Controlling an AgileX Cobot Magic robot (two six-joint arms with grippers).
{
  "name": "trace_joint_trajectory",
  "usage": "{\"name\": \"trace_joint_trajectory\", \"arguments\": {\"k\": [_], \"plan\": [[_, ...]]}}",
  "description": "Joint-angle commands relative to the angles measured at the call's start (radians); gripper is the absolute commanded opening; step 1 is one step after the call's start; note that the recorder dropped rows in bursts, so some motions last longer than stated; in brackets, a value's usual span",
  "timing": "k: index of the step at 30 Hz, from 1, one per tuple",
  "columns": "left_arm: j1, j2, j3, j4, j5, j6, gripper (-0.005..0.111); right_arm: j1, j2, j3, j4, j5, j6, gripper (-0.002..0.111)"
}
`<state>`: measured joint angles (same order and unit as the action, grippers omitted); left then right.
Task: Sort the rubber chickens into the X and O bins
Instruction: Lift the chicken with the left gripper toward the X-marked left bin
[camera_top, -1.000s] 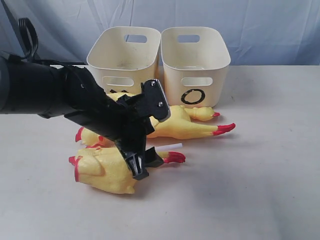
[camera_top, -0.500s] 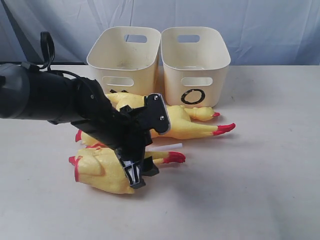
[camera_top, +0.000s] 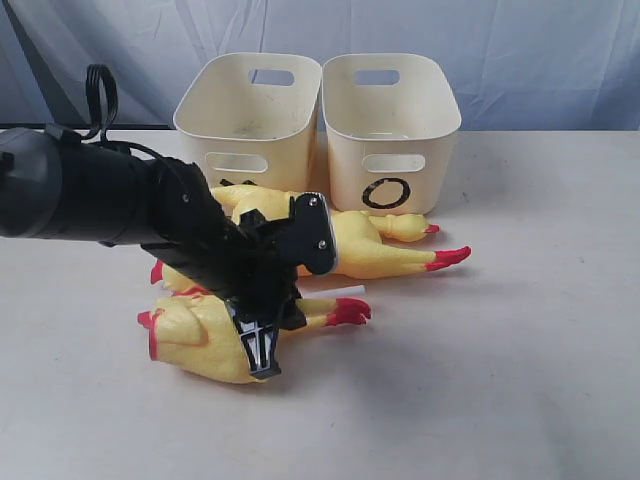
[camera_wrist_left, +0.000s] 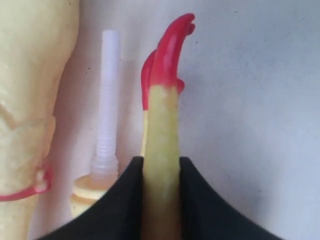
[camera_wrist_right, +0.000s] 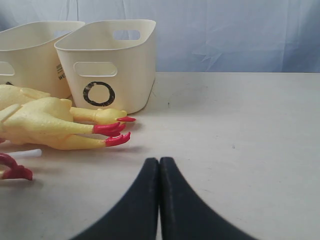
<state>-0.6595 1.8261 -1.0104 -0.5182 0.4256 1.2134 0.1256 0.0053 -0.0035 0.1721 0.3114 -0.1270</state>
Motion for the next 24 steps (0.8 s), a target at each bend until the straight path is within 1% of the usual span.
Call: {"name": "trace_joint_trajectory", "arguments": {"k": [1,8,14,18,22,24], "plan": [[-0.008,0.001,-0.003,0.002,0.034,-0.002,0.0,0.005,-0.005,0.003,0.0,-0.006,-0.004,-0.001],[-0.01,-0.031,-0.003,-0.012,0.188,-0.004,0.0,0.005,-0.005,0.003,0.0,-0.006,-0.004,-0.001],[-0.01,-0.122,-0.003,-0.075,0.319,-0.006,0.0,0.005,-0.005,0.003,0.0,-0.006,-0.004,-0.001],[-0.01,-0.192,-0.027,-0.063,0.408,-0.006,0.0,0.005,-0.005,0.003,0.0,-0.006,-0.004,-0.001],[-0.01,-0.267,-0.068,-0.067,0.407,-0.008,0.0,0.005,-0.005,0.003,0.0,-0.006,-0.004,-0.001],[-0.01,-0.302,-0.102,-0.067,0.373,-0.025,0.0,0.005,-0.005,0.003,0.0,-0.006,-0.004,-0.001]]}}
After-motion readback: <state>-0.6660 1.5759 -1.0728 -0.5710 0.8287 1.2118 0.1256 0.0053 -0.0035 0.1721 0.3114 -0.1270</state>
